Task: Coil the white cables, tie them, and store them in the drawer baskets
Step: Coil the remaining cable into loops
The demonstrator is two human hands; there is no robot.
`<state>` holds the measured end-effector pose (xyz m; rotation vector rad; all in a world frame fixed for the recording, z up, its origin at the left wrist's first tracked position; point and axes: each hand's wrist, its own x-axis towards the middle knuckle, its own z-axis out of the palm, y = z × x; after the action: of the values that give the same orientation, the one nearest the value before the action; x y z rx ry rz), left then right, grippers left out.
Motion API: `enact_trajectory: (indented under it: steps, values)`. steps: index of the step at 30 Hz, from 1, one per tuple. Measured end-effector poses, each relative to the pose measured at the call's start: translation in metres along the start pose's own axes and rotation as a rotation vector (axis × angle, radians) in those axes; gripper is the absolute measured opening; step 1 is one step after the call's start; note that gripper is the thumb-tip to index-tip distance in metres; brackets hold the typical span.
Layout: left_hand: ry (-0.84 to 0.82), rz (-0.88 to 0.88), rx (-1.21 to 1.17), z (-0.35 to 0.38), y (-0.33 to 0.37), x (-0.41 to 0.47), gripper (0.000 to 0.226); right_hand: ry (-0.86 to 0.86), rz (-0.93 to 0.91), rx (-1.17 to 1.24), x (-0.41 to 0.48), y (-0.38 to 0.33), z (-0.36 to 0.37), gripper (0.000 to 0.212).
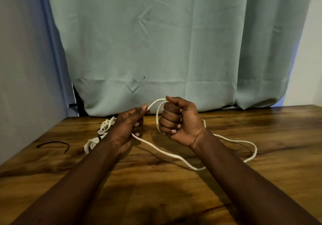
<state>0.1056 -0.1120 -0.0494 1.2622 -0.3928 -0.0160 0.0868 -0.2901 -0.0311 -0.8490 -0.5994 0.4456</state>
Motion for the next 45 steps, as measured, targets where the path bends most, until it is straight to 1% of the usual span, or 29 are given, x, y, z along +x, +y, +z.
enact_trajectory:
  steps: [2, 3, 4, 5, 7, 9, 11, 12, 13, 14, 15, 16, 18, 19, 21, 22, 24, 25, 27, 29, 31, 33, 35, 36, 37, 38, 40, 42, 45]
  values:
    - [-0.067, -0.087, -0.176, 0.004, -0.005, 0.001, 0.012, -0.029, -0.044, 0.059, -0.002, -0.004, -0.001, 0.049]
    - [-0.086, -0.111, -0.223, 0.007, -0.007, 0.001, 0.009, -0.022, -0.059, 0.079, -0.004, -0.007, -0.004, 0.050]
    - [-0.084, -0.126, -0.230, 0.009, -0.010, 0.002, 0.006, -0.017, -0.072, 0.097, -0.006, -0.010, -0.006, 0.051]
    - [-0.054, -0.115, -0.179, 0.013, -0.013, 0.003, 0.005, -0.010, -0.088, 0.109, -0.009, -0.013, -0.009, 0.053]
    - [0.062, -0.004, 0.089, 0.017, -0.021, 0.003, 0.012, 0.032, -0.124, 0.121, -0.013, -0.017, -0.012, 0.054]
    - [0.145, 0.183, 0.407, 0.020, -0.029, 0.004, 0.021, 0.109, -0.165, 0.145, -0.017, -0.018, -0.014, 0.054]
    - [0.158, 0.353, 0.678, 0.022, -0.037, 0.001, 0.020, 0.160, -0.205, 0.187, -0.017, -0.017, -0.017, 0.052]
    - [0.149, 0.394, 0.801, 0.024, -0.039, -0.002, 0.017, 0.190, -0.235, 0.200, -0.016, -0.017, -0.019, 0.051]
    - [0.119, 0.396, 0.877, 0.028, -0.039, -0.006, 0.015, 0.232, -0.275, 0.203, -0.015, -0.018, -0.020, 0.050]
    - [0.064, 0.353, 0.888, 0.032, -0.038, -0.009, 0.021, 0.279, -0.321, 0.197, -0.015, -0.019, -0.021, 0.050]
    - [-0.001, 0.263, 0.823, 0.038, -0.038, -0.012, 0.029, 0.333, -0.367, 0.182, -0.015, -0.021, -0.022, 0.050]
    - [-0.053, 0.131, 0.671, 0.044, -0.037, -0.014, 0.031, 0.391, -0.411, 0.161, -0.016, -0.024, -0.022, 0.051]
    - [-0.137, -0.214, 0.273, 0.054, -0.034, -0.021, 0.028, 0.494, -0.479, 0.106, -0.017, -0.026, -0.023, 0.052]
    - [-0.168, -0.332, 0.149, 0.058, -0.032, -0.023, 0.027, 0.539, -0.506, 0.059, -0.017, -0.027, -0.023, 0.053]
    - [-0.208, -0.419, 0.112, 0.059, -0.030, -0.025, 0.023, 0.629, -0.553, -0.099, -0.017, -0.031, -0.024, 0.053]
    - [-0.222, -0.434, 0.133, 0.058, -0.028, -0.025, 0.022, 0.693, -0.581, -0.235, -0.018, -0.034, -0.026, 0.052]
    - [-0.255, -0.431, 0.194, 0.055, -0.024, -0.023, 0.025, 0.813, -0.617, -0.543, -0.021, -0.038, -0.030, 0.048]
    - [-0.264, -0.408, 0.234, 0.053, -0.022, -0.022, 0.026, 0.846, -0.607, -0.652, -0.022, -0.037, -0.032, 0.047]
    - [-0.276, -0.321, 0.350, 0.052, -0.017, -0.023, 0.025, 0.848, -0.544, -0.855, -0.023, -0.030, -0.035, 0.054]
    - [-0.270, -0.201, 0.444, 0.055, -0.011, -0.026, 0.019, 0.825, -0.439, -1.178, -0.022, -0.019, -0.037, 0.059]
    - [-0.240, -0.069, 0.480, 0.056, -0.006, -0.027, 0.014, 0.782, -0.296, -1.501, -0.019, -0.010, -0.033, 0.055]
    - [-0.182, 0.036, 0.470, 0.052, -0.001, -0.023, 0.014, 0.722, -0.238, -1.651, -0.016, -0.003, -0.026, 0.060]
    - [-0.113, 0.141, 0.437, 0.042, 0.004, -0.016, 0.016, 0.682, -0.226, -1.704, -0.012, -0.001, -0.023, 0.070]
    - [-0.084, 0.188, 0.418, 0.038, 0.007, -0.014, 0.015, 0.647, -0.206, -1.699, -0.011, 0.001, -0.021, 0.071]
    - [-0.061, 0.233, 0.413, 0.033, 0.009, -0.012, 0.013, 0.603, -0.175, -1.638, -0.009, 0.004, -0.020, 0.069]
    - [-0.041, 0.270, 0.415, 0.029, 0.011, -0.011, 0.011, 0.553, -0.147, -1.520, -0.007, 0.007, -0.018, 0.068]
    - [0.013, 0.304, 0.387, 0.021, 0.012, -0.008, 0.006, 0.463, -0.105, -1.166, -0.001, 0.014, -0.011, 0.067]
    - [0.058, 0.289, 0.328, 0.013, 0.010, -0.005, 0.005, 0.411, -0.060, -0.819, 0.002, 0.015, -0.006, 0.061]
    - [0.042, 0.237, 0.303, 0.010, 0.006, -0.004, 0.019, 0.266, 0.007, -0.447, 0.002, 0.016, -0.003, 0.059]
